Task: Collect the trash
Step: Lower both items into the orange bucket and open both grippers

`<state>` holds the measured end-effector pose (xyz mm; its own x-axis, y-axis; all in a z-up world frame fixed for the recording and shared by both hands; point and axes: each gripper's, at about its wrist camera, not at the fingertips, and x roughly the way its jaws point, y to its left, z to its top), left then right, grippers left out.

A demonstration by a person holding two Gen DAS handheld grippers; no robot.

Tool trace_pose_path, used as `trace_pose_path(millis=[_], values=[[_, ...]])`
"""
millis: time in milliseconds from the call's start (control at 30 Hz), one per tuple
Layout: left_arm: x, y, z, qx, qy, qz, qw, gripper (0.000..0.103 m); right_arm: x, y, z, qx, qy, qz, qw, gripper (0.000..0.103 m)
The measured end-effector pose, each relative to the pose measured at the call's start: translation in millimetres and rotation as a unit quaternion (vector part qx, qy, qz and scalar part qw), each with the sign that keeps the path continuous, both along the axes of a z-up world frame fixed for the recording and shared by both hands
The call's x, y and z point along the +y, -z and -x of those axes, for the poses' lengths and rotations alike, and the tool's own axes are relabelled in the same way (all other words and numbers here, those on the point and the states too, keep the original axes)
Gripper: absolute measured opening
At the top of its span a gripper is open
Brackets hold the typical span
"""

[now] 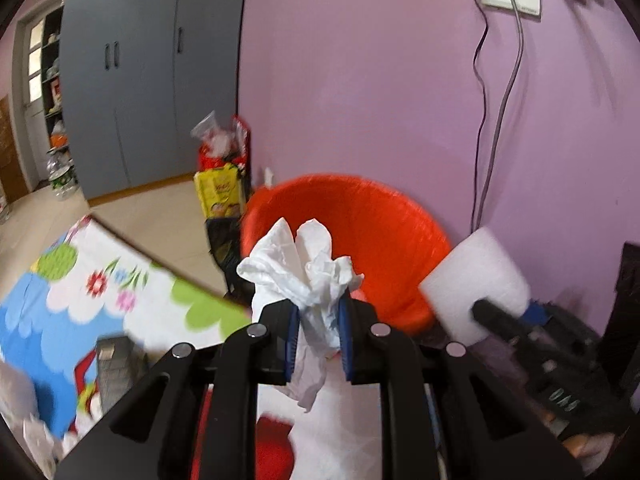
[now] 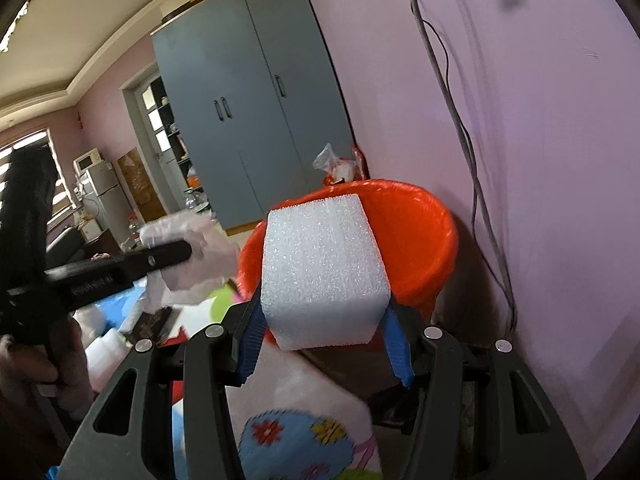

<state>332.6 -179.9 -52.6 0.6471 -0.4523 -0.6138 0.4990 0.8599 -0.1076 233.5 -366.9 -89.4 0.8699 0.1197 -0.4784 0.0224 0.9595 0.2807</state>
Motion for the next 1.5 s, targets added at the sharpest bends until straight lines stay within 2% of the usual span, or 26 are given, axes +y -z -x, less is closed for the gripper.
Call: trace_pose_path(millis=[200,433,500,533,567,633,700,800,1000,1167,1233,1500], values=[[-34,-20,-26,-0.025,0.025,0.005,0.9994,0.017,-9,5,-28,0.001,0.006,0.007,1.000,0.052],[-60,-16,-64,-0.025,0.031,0.003,0.9992,0.019,-20,18,-64,0.011,0.013,0.010,1.000,0.052],[-68,-12,-77,-0.020,0.036,-0.001,0.9992,0.025,-20,21,-71,0.014,0.015,0.012,1.000,0.053],[-72,-10,-80,-0.018,0.039,-0.004,0.9991,0.037,-21,24,-77,0.015,0.017,0.014,1.000,0.053],[-76,-7,-86,-0.017,0.039,-0.010,0.9990,0.056,-20,25,-80,0.017,0.017,0.018,1.000,0.054],[-80,-6,-90,-0.034,0.024,-0.020,0.9989,0.069,-19,28,-86,0.020,0.021,0.029,0.999,0.085],[-82,-6,-93,-0.036,0.026,-0.026,0.9987,0.070,-19,28,-84,0.006,0.023,0.035,0.999,0.086],[-78,-4,-93,-0.041,0.021,-0.030,0.9985,0.071,-19,31,-82,0.008,0.024,0.041,0.999,0.086],[-67,-5,-82,-0.041,0.007,-0.036,0.9985,0.076,-18,30,-63,0.013,0.030,0.032,0.999,0.086],[-50,-15,-52,-0.058,-0.023,-0.047,0.9969,0.094,-11,20,-44,0.014,0.032,0.029,0.999,0.086],[-39,-20,-35,-0.068,-0.040,-0.052,0.9956,0.097,-6,15,-34,0.013,0.030,0.028,0.999,0.086],[1,-31,32,-0.075,-0.064,-0.062,0.9932,0.098,23,-3,12,0.015,0.021,0.020,0.999,0.086]])
